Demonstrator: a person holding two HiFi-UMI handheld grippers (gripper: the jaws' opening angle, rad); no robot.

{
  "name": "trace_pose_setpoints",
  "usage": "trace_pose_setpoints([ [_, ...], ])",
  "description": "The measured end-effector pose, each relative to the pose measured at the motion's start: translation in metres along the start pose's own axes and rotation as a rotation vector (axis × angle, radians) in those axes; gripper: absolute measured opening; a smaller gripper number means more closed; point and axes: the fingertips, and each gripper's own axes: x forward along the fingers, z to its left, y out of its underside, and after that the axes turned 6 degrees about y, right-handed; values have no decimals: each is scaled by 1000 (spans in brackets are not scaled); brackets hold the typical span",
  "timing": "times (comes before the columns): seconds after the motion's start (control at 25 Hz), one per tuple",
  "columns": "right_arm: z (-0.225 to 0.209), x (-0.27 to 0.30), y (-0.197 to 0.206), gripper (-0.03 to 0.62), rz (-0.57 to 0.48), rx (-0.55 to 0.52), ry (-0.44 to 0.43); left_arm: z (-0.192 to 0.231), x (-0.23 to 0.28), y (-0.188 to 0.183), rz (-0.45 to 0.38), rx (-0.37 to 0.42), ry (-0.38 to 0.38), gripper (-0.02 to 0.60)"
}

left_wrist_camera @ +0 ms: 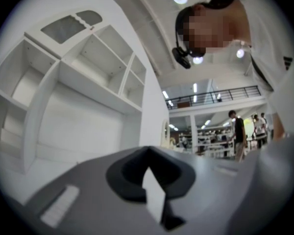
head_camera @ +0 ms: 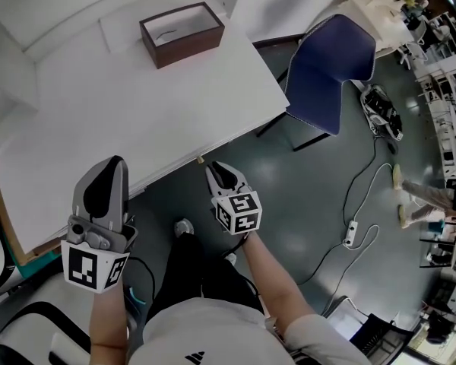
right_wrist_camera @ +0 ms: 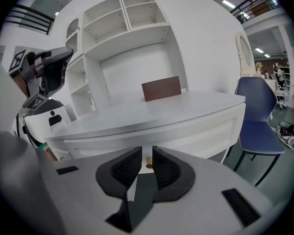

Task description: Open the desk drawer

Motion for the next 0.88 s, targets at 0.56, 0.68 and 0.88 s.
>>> trace_pose_setpoints([
  [0.56,-1,50,35,112,105,-75,-19,18,-15,10,22,-14,-51,5],
  [0.68,1,57,38,112,123,-95,-20,21,-18,11,27,-15,-59,5],
  [0.88,3,61,39,75,140,-121,-14,23,-22,11,34,-16,-66,5],
])
